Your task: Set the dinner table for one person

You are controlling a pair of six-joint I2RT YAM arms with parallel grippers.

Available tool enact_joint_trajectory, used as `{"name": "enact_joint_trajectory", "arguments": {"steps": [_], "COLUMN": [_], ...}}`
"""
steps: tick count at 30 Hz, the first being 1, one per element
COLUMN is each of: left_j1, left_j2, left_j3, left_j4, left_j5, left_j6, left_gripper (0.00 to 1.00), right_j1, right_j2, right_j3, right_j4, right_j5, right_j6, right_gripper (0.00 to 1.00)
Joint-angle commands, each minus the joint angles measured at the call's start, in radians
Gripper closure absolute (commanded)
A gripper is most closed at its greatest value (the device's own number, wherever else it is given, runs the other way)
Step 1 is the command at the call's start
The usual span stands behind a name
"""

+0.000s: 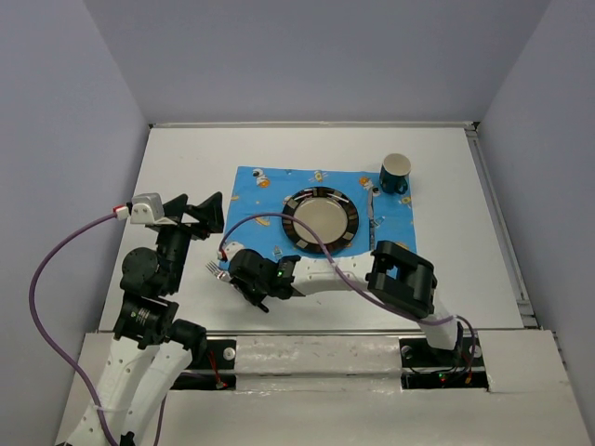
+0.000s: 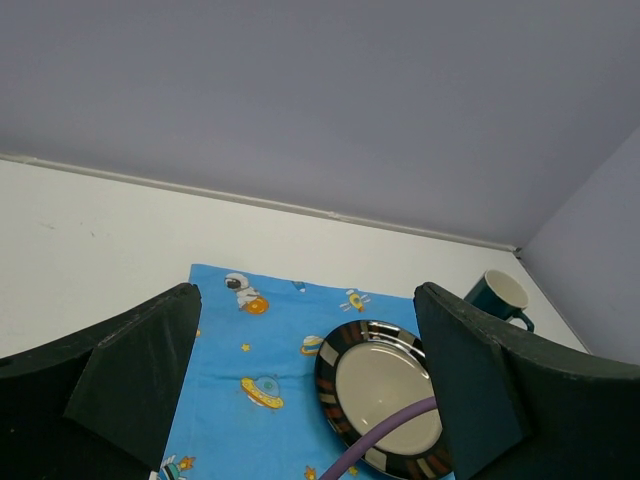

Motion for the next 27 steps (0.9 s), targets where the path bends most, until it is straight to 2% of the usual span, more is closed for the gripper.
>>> {"name": "enact_joint_trajectory", "arguments": {"steps": [1,6,11,13,20,27], "left_j1": [0.004,0.005,0.007,0.007,0.005,-0.022], "left_j2": [-0.006,-0.023,-0.049,-0.043,-0.038,-0.034], "left_j3": [0.025,0.035,0.031,0.031,0.027,0.027], "left_j4": [0.056,0.037,0.028,0.031,0.036,0.04], "left_j5": [0.002,-0.064,-0.109,-0.096,-0.069,-0.057], "left_j6": [0.002,0.017,0.008,-0.001,-0.01,-0.009], "left_gripper": [0.01,0.01,0.01,0.01,0.01,0.01], "right_j1": [0.003,-0.009,-0.137,-0.18,-0.244,-0.272], "right_j2": [-0.012,-0.121,-0.169,-0.143,0.016,0.069], "right_j3": [0.053,0.105,0.072,0.076,0.259,0.314], "right_j4": [-0.06,-0.098,-0.1,-0.074,-0.037,-0.034], "right_j5": [-0.004,0.05,0.151,0.228,0.395,0.457], "right_j6": [-0.019,-0.021,0.111,0.183,0.375,0.55], "right_gripper": [1.0,1.0,1.0,1.0,1.0,1.0]}}
